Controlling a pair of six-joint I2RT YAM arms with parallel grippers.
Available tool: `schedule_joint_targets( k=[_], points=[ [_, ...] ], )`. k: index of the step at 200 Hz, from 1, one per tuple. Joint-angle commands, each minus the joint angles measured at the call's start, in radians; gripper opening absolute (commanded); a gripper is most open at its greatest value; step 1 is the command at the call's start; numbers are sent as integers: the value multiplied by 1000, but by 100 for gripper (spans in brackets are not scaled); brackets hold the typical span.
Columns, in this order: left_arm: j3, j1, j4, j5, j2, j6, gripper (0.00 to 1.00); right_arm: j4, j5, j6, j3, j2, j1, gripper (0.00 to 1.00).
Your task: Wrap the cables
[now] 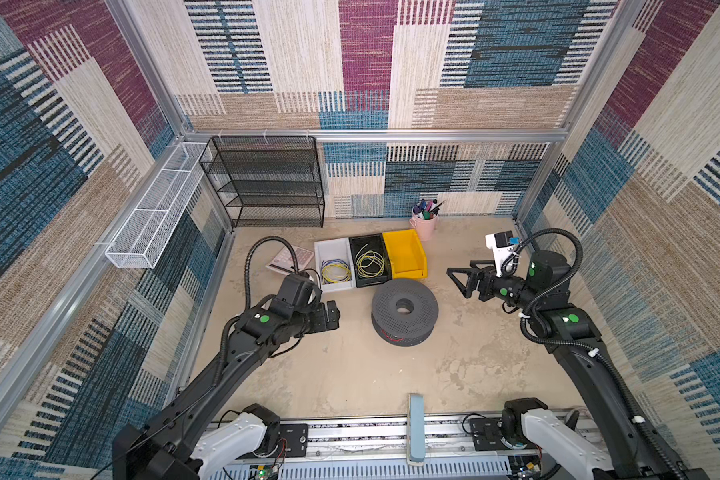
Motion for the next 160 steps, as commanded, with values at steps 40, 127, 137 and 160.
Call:
schedule_joint_targets(
  k=[40,127,137,160],
  points=[
    [-72,122,241,-286,-122,260,97,514,443,-129,-230,-112,2,99],
    [-583,331,1053,-394,-34,458,99,1168,589,-177,-729,-32,-50,99],
    [-595,346,1140,-386,21,483,99,1210,576,-165,-750,20,-72,99],
    [-591,365,1312,-327,185,528,99,1349,565,-168,-801,128,-97,99]
  ],
)
